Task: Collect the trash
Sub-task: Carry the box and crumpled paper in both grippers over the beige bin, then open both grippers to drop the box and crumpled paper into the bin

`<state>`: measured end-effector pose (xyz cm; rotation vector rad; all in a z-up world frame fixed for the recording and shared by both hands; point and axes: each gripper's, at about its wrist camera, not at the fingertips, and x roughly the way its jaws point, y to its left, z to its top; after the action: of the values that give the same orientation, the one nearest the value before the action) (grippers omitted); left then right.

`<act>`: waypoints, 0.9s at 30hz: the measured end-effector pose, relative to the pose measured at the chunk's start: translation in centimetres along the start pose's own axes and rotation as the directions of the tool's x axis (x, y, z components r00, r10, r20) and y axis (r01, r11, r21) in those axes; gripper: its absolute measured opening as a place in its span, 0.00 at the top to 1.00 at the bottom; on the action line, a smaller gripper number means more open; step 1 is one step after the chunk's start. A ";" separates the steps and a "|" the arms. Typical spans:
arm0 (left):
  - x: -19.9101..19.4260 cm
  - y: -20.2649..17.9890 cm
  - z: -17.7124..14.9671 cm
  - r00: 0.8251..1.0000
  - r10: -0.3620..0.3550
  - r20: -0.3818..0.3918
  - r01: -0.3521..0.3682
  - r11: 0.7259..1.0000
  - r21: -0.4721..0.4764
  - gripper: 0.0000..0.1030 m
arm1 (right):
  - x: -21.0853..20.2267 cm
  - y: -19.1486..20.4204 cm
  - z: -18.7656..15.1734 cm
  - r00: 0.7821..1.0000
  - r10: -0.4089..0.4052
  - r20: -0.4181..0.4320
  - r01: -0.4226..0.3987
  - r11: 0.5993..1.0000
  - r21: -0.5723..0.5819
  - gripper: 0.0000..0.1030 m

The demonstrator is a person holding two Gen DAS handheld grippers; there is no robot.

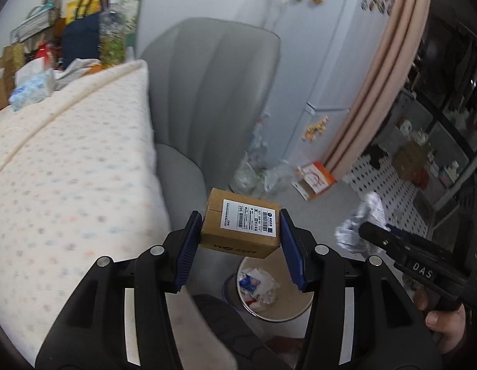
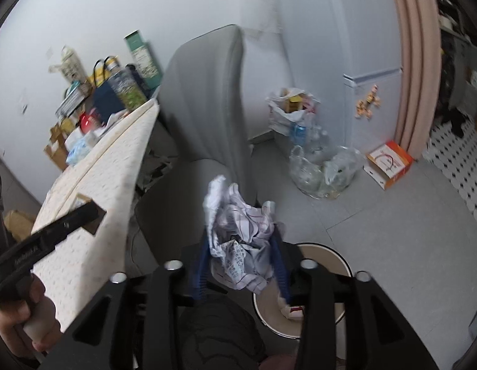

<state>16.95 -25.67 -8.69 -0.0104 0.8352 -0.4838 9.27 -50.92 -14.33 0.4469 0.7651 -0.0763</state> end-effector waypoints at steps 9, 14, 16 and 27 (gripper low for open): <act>3.7 -3.3 -0.8 0.996 -0.021 -0.087 0.025 0.998 0.049 0.51 | 0.6 -4.7 -1.1 0.999 -0.027 -0.021 0.029 0.997 0.076 0.30; 5.5 -5.6 -1.3 0.991 -0.043 -0.130 0.054 0.995 0.084 0.51 | -0.8 -7.2 -1.9 0.997 -0.079 -0.012 0.079 0.992 0.099 0.23; 6.1 -6.6 -1.5 0.988 -0.052 -0.147 0.066 0.993 0.097 0.51 | -1.3 -8.1 -2.1 0.995 -0.100 -0.011 0.101 0.989 0.107 0.20; 9.1 -10.5 -2.7 0.969 -0.122 -0.214 0.153 0.979 0.133 0.12 | -2.7 -12.5 -3.1 0.986 -0.168 -0.009 0.166 0.969 0.180 0.15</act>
<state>15.90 -38.36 -14.88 0.1216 1.0027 -0.6863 2.46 -61.17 -18.98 0.5532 0.7920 -0.3065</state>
